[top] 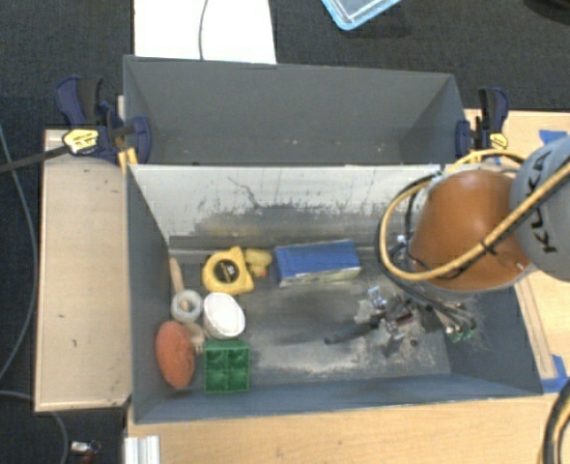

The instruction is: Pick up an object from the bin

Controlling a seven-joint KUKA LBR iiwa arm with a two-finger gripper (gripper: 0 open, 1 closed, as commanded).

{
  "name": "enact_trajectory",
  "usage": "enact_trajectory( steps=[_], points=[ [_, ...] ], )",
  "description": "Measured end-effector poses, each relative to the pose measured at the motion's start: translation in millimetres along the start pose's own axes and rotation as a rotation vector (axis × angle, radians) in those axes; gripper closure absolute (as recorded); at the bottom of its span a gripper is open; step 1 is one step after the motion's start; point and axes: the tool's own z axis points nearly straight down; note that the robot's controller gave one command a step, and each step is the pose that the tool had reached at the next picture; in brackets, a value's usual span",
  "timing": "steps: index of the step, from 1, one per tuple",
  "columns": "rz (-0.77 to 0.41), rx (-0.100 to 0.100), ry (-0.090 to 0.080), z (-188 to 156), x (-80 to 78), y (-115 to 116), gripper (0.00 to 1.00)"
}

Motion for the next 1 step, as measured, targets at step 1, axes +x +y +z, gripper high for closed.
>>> enact_trajectory(
  steps=[1],
  points=[
    [0.029, -0.002, 0.003, -89.9, 7.1, -12.2, 1.0]
  ],
)
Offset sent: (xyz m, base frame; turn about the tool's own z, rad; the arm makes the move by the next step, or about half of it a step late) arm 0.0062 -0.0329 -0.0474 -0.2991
